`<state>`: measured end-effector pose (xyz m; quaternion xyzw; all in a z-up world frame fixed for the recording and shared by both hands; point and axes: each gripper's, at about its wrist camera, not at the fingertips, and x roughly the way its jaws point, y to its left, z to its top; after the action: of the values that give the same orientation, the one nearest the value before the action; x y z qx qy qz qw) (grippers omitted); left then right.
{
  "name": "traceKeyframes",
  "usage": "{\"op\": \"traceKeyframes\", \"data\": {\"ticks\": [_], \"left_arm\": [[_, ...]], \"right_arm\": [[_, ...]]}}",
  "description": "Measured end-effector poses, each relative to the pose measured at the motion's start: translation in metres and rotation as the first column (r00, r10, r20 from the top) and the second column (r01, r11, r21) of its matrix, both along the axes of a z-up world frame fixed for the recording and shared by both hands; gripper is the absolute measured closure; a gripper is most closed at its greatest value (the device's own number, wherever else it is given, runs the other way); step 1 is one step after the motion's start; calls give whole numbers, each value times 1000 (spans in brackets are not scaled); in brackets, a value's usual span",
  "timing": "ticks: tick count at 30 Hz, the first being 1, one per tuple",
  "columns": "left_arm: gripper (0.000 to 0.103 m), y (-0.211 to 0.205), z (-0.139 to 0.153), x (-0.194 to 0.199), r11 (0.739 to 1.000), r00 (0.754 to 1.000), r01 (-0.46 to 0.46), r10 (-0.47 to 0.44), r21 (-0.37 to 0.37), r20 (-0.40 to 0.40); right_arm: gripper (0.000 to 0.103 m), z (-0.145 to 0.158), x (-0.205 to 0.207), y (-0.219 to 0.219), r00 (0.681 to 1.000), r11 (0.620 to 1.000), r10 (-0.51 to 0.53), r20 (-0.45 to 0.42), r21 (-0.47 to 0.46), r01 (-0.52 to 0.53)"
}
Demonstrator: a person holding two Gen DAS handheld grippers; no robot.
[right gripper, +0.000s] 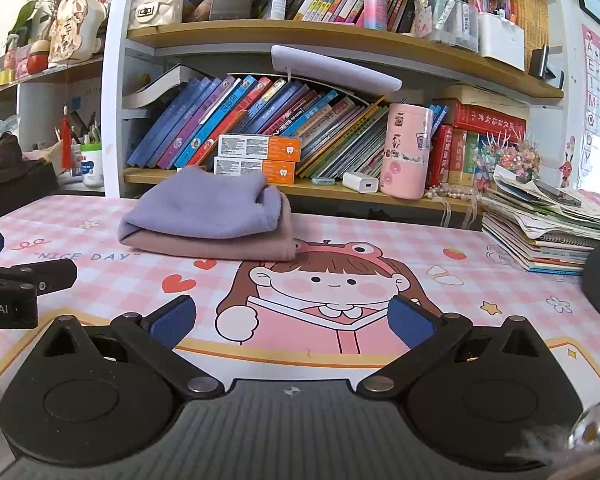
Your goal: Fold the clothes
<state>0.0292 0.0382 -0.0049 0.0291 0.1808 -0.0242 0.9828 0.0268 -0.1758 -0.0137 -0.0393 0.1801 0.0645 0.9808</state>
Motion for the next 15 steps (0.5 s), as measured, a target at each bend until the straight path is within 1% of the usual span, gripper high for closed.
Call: {"op": "traceKeyframes", "data": {"ticks": [8,15], "left_arm": [[0,4,0,2,1000,1000,-16,16,-17,-9],[0,2,0,0,1000,1000,-7,7,-6,2]], "right_arm": [[0,0,1,0,1000,1000,3,-3,-3,-3],[0,0,1,1,1000,1000,3,-4,-3,-3]]}}
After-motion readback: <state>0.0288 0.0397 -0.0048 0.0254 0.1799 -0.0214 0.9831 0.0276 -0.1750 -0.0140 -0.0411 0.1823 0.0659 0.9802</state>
